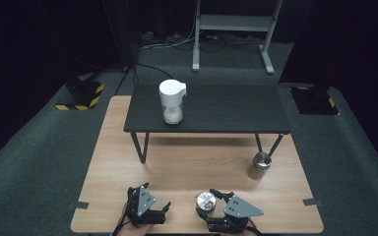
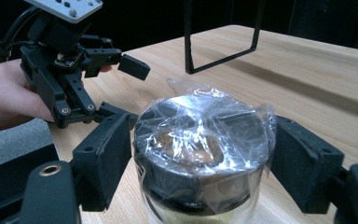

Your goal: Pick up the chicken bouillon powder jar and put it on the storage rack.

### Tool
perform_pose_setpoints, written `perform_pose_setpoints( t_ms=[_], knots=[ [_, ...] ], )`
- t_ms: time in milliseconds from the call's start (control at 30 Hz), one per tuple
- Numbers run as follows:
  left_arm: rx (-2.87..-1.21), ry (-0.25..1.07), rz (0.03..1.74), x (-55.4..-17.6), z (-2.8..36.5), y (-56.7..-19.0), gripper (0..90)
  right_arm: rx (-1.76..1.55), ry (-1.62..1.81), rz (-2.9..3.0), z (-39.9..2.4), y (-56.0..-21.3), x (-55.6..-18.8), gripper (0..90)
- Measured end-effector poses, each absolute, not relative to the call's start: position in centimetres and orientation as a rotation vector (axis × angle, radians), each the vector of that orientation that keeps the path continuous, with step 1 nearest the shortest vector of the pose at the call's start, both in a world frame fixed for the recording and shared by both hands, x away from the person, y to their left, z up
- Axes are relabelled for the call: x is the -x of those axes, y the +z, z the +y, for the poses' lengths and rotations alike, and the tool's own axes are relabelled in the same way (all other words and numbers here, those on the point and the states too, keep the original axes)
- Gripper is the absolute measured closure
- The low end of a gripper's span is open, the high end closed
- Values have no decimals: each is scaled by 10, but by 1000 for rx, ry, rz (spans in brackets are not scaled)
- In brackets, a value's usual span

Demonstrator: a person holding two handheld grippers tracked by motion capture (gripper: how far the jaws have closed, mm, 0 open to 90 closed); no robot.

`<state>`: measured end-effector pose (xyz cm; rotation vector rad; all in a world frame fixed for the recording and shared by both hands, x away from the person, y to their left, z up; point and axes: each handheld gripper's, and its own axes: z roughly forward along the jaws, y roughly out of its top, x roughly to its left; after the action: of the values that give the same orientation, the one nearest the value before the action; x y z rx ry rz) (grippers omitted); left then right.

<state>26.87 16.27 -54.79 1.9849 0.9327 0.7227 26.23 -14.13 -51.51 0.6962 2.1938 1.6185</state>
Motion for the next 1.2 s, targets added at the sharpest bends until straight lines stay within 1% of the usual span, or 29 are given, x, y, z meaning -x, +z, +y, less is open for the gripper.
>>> perform_pose_setpoints(
  t_ms=[67, 267, 367, 433, 1200],
  knots=[
    [-1987, 723, 933, -269, 163, -548, 10, -694, 1624, 2197, -141, -516, -262, 262],
    [-1987, 724, 931, -269, 162, -548, 10, -691, 1634, 2192, -141, -518, -262, 272],
    [-1986, 722, 931, -269, 163, -548, 10, -696, 1640, 2183, -141, -519, -262, 292],
    [-1984, 721, 930, -269, 163, -548, 10, -697, 1646, 2170, -142, -519, -262, 324],
    [-1978, 712, 937, -269, 164, -548, 10, -686, 1662, 2128, -145, -522, -259, 344]
  ],
)
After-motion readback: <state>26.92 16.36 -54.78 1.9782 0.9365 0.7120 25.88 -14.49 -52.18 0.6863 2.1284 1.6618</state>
